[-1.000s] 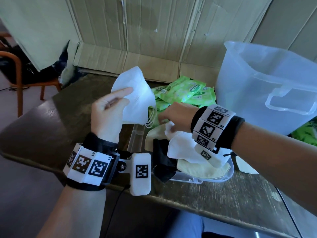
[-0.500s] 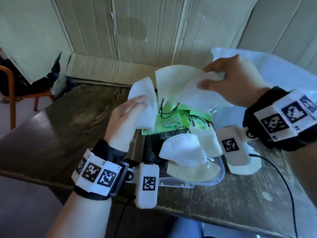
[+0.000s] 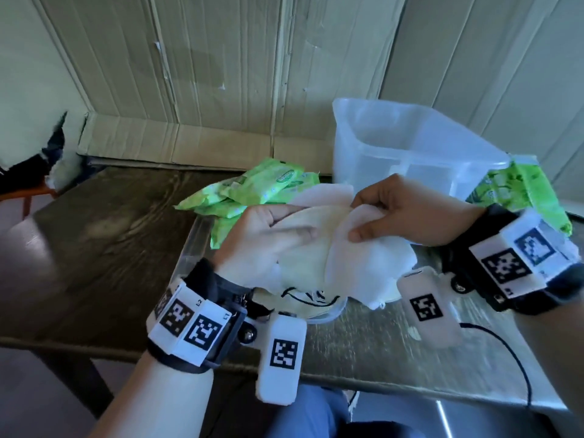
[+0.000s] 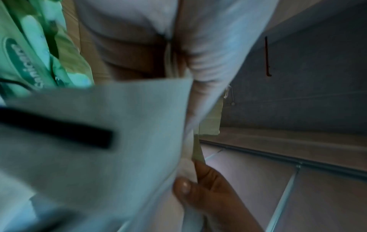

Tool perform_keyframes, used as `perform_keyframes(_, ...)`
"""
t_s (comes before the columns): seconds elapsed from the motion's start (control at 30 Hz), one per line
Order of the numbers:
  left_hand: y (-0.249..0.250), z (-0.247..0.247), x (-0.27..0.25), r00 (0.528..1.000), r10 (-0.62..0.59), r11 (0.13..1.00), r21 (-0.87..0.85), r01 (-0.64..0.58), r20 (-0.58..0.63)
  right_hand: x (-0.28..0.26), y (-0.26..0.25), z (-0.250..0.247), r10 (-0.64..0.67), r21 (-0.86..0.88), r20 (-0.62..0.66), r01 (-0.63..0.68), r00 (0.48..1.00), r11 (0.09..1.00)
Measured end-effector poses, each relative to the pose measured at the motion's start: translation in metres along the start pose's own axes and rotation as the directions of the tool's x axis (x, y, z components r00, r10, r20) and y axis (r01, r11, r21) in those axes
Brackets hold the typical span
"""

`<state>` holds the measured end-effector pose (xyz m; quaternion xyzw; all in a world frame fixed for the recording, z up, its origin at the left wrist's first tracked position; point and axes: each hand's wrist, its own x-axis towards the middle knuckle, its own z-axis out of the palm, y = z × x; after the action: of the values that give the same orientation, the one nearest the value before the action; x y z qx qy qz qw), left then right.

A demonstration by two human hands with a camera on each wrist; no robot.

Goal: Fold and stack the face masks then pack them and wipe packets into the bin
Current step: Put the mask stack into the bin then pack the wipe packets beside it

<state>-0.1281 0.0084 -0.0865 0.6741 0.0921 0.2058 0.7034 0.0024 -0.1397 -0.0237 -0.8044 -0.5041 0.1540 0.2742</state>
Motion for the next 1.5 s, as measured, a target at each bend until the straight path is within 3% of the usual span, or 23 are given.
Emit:
perform_keyframes(0.1, -0.007, 0.018, -0.002, 0.995, 0.093, 0.993, 0.076, -0.090, -0.039, -0.008, 0.020, -0.003, 0.047, -0.003, -0.235, -0.049, 0.971, 0.999)
perform_keyframes(0.2, -0.011, 0.024, -0.003, 0.980, 0.160, 0.983, 0.105, -0.148, -0.120, -0.023, 0.037, -0.009, 0.080, 0.016, -0.484, -0.083, 0.871, 0.996)
perform_keyframes(0.3, -0.014, 0.027, -0.001, 0.972, 0.192, 0.966, 0.201, -0.162, -0.135, -0.038, 0.046, -0.013, 0.113, 0.158, -0.612, -0.019, 0.783, 0.987)
perform_keyframes(0.33, -0.014, 0.028, -0.001, 0.970, 0.197, 0.960, 0.229, -0.162, -0.139, -0.042, 0.044, -0.012, 0.128, 0.226, -0.615, 0.019, 0.778, 0.974)
perform_keyframes(0.4, -0.012, 0.034, -0.002, 0.971, 0.187, 0.967, 0.204, -0.155, -0.150, -0.045, 0.036, -0.005, 0.125, 0.392, -0.557, 0.127, 0.821, 0.911)
perform_keyframes(0.47, -0.007, 0.041, -0.006, 0.983, 0.081, 0.996, 0.053, -0.074, -0.162, -0.043, 0.026, 0.005, 0.103, 0.518, -0.477, 0.185, 0.873, 0.835)
perform_keyframes(0.57, -0.001, 0.049, -0.012, 0.996, -0.076, 0.973, -0.221, 0.065, -0.041, -0.035, 0.018, 0.024, 0.075, 0.564, -0.431, 0.204, 0.899, 0.800)
perform_keyframes(0.63, -0.001, 0.051, -0.015, 0.999, -0.045, 0.954, -0.296, 0.049, 0.022, -0.030, 0.018, 0.032, 0.108, 0.566, -0.438, 0.180, 0.893, 0.804)
perform_keyframes(0.77, -0.011, 0.049, -0.013, 0.994, 0.111, 0.985, -0.137, -0.107, 0.021, -0.028, 0.023, 0.038, 0.182, 0.534, -0.508, 0.142, 0.842, 0.833)
perform_keyframes(0.93, -0.021, 0.046, -0.007, 0.987, 0.158, 0.985, -0.066, -0.160, -0.040, -0.033, 0.032, 0.042, 0.220, 0.438, -0.591, 0.080, 0.776, 0.895)
perform_keyframes(1.03, -0.020, 0.047, -0.007, 0.979, 0.204, 0.978, -0.048, -0.205, -0.026, -0.039, 0.038, 0.038, 0.232, 0.434, -0.519, 0.019, 0.823, 0.901)
perform_keyframes(1.1, -0.017, 0.049, -0.008, 0.975, 0.220, 0.975, -0.008, -0.220, -0.014, -0.042, 0.039, 0.037, 0.198, 0.454, -0.490, 0.055, 0.849, 0.889)
perform_keyframes(1.3, -0.018, 0.045, -0.007, 0.966, 0.242, 0.970, 0.034, -0.240, -0.089, -0.039, 0.047, 0.041, 0.242, 0.460, -0.655, 0.123, 0.716, 0.879)
perform_keyframes(1.5, -0.018, 0.044, -0.009, 0.975, 0.218, 0.975, -0.043, -0.220, -0.053, -0.035, 0.040, 0.042, 0.251, 0.494, -0.620, 0.122, 0.743, 0.861)
